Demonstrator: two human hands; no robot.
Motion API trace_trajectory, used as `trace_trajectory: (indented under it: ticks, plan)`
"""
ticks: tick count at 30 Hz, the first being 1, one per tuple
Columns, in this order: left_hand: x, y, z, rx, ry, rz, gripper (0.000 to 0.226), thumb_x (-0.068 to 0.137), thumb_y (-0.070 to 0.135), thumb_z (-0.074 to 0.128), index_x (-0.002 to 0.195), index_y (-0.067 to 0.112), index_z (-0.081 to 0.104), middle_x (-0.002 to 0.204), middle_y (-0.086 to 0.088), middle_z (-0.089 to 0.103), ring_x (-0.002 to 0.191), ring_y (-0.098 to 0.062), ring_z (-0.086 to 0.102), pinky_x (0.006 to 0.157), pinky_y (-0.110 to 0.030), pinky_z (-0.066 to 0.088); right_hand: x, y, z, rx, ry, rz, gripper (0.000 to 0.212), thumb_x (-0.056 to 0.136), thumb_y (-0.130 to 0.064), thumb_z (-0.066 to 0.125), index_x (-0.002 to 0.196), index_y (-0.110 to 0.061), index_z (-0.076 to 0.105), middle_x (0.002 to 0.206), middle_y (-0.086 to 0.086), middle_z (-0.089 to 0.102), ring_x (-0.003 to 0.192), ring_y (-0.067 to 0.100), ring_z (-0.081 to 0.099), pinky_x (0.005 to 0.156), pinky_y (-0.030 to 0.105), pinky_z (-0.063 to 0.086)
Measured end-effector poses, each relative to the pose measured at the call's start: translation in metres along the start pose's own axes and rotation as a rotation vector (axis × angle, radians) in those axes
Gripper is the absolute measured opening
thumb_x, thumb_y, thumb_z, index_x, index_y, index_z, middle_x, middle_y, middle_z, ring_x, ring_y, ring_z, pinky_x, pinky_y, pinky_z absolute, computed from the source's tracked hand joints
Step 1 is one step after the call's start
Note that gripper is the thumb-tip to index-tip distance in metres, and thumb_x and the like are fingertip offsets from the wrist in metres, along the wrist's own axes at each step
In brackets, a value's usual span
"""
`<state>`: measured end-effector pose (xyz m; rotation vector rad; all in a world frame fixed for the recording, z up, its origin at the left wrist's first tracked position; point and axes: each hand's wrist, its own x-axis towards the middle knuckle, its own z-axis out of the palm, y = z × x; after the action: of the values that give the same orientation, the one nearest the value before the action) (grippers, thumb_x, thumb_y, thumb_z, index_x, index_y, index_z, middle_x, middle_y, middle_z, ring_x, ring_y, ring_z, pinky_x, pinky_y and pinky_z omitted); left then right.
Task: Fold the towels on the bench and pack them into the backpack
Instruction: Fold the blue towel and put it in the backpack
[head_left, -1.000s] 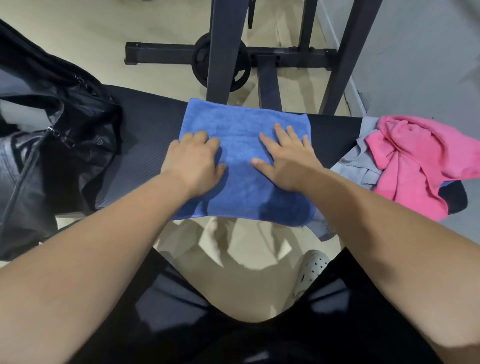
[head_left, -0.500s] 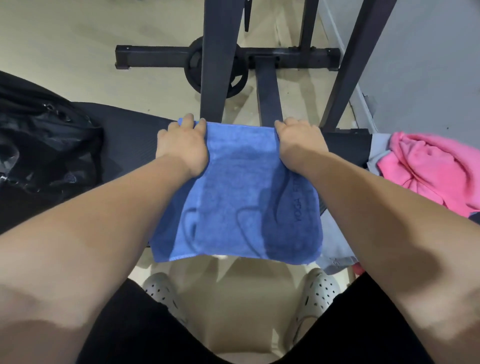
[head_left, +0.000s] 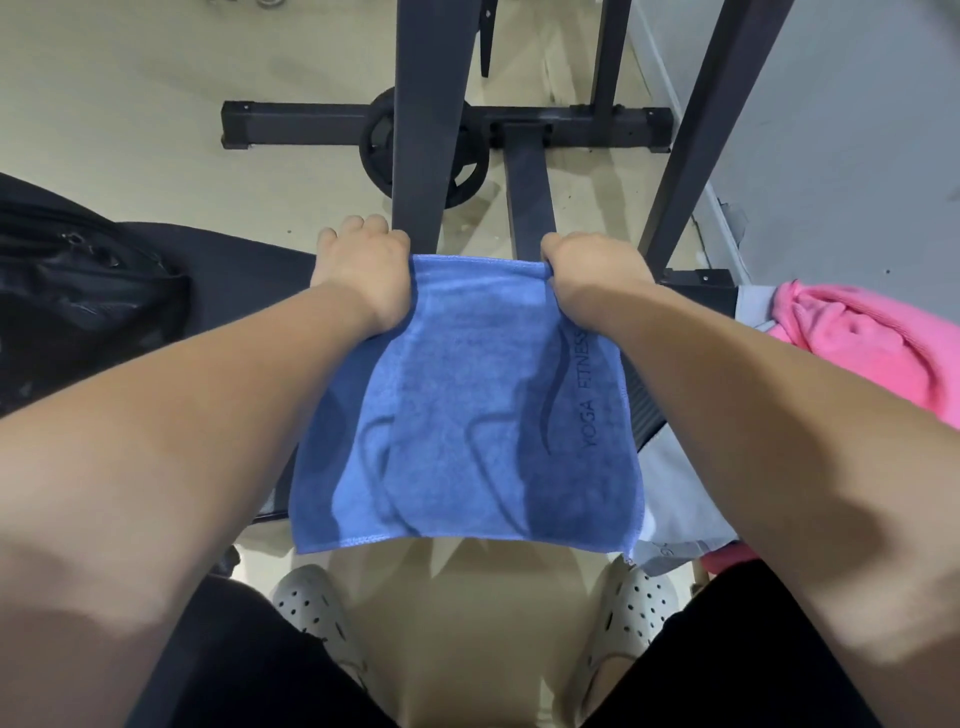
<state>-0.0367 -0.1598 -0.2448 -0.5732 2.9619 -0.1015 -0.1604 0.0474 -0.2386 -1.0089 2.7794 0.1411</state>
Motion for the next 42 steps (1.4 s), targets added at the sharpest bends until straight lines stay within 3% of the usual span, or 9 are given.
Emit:
trace_trajectory:
  ticks: [5, 10, 14, 19, 22, 26, 33, 38, 42]
  plan:
    - [0.005, -0.008, -0.020, 0.006, 0.178, -0.018, 0.031, 0.076, -0.004, 0.047, 0.102, 0.013, 0.049, 0.104, -0.015, 0.058, 0.103, -0.037, 0.050, 0.094, -0.048, 0.036, 0.004, 0.002, -0.023, 0.004, 0.123, -0.009, 0.024, 0.084, 0.006, 0.045, 0.097, -0.014, 0.044, 0.096, 0.009, 0.043, 0.083, 0.032, 0.045, 0.069, 0.040, 0.037]
    - [0.002, -0.021, -0.039, -0.055, 0.378, -0.053, 0.031, 0.078, -0.005, 0.049, 0.102, 0.011, 0.060, 0.100, -0.016, 0.062, 0.104, -0.038, 0.049, 0.086, -0.045, 0.034, 0.006, 0.020, -0.031, -0.032, 0.340, -0.033, 0.008, 0.092, -0.006, 0.052, 0.094, -0.012, 0.057, 0.092, 0.009, 0.045, 0.077, 0.031, 0.045, 0.063, 0.037, 0.033]
    - [-0.028, -0.025, -0.025, -0.112, 0.405, 0.018, 0.022, 0.080, -0.002, 0.055, 0.093, 0.012, 0.066, 0.094, -0.015, 0.063, 0.095, -0.039, 0.053, 0.078, -0.043, 0.038, -0.024, 0.023, -0.019, 0.027, 0.350, -0.050, 0.007, 0.091, -0.011, 0.055, 0.095, -0.013, 0.061, 0.095, 0.009, 0.055, 0.080, 0.031, 0.051, 0.064, 0.038, 0.042]
    - [-0.091, -0.036, 0.002, -0.223, 0.500, 0.109, 0.021, 0.068, -0.004, 0.066, 0.084, 0.009, 0.072, 0.079, -0.012, 0.065, 0.077, -0.039, 0.057, 0.069, -0.042, 0.044, -0.096, 0.012, 0.006, 0.160, 0.362, -0.173, 0.007, 0.080, -0.009, 0.060, 0.086, -0.011, 0.062, 0.087, 0.009, 0.058, 0.080, 0.035, 0.055, 0.066, 0.041, 0.048]
    - [-0.127, -0.043, 0.013, -0.261, 0.491, 0.196, 0.019, 0.067, -0.001, 0.064, 0.081, 0.009, 0.072, 0.075, -0.012, 0.063, 0.070, -0.038, 0.058, 0.065, -0.046, 0.052, -0.132, 0.005, 0.017, 0.162, 0.353, -0.241, 0.010, 0.074, -0.004, 0.065, 0.078, -0.013, 0.067, 0.077, 0.008, 0.057, 0.070, 0.036, 0.056, 0.062, 0.039, 0.048]
    - [-0.163, -0.052, 0.030, -0.242, 0.416, 0.277, 0.022, 0.072, 0.009, 0.055, 0.082, 0.011, 0.075, 0.078, -0.008, 0.065, 0.070, -0.036, 0.061, 0.064, -0.045, 0.052, -0.166, 0.003, 0.036, 0.101, 0.324, -0.293, 0.017, 0.071, -0.005, 0.073, 0.084, -0.017, 0.072, 0.079, 0.006, 0.059, 0.069, 0.036, 0.060, 0.062, 0.042, 0.051]
    - [-0.193, -0.049, 0.049, -0.216, 0.402, 0.264, 0.026, 0.074, 0.004, 0.055, 0.082, 0.013, 0.077, 0.082, -0.004, 0.069, 0.069, -0.035, 0.059, 0.060, -0.041, 0.049, -0.190, -0.003, 0.053, 0.100, 0.364, -0.257, 0.020, 0.070, 0.001, 0.075, 0.079, -0.017, 0.074, 0.076, 0.003, 0.057, 0.066, 0.033, 0.056, 0.058, 0.039, 0.046]
    - [-0.197, -0.046, 0.043, -0.124, 0.253, 0.238, 0.027, 0.072, 0.011, 0.054, 0.081, 0.018, 0.079, 0.079, -0.001, 0.070, 0.065, -0.033, 0.057, 0.057, -0.040, 0.049, -0.195, -0.008, 0.057, 0.028, 0.206, -0.241, 0.005, 0.077, -0.020, 0.076, 0.082, -0.023, 0.077, 0.075, 0.000, 0.059, 0.069, 0.031, 0.058, 0.061, 0.035, 0.046]
    - [-0.195, -0.032, 0.022, -0.155, 0.191, 0.141, 0.033, 0.077, 0.049, 0.049, 0.068, 0.023, 0.068, 0.072, 0.003, 0.060, 0.072, -0.029, 0.050, 0.066, -0.035, 0.040, -0.191, -0.028, 0.032, 0.167, 0.176, -0.191, 0.051, 0.085, -0.068, 0.046, 0.085, -0.024, 0.072, 0.078, -0.002, 0.056, 0.077, 0.025, 0.056, 0.071, 0.038, 0.048]
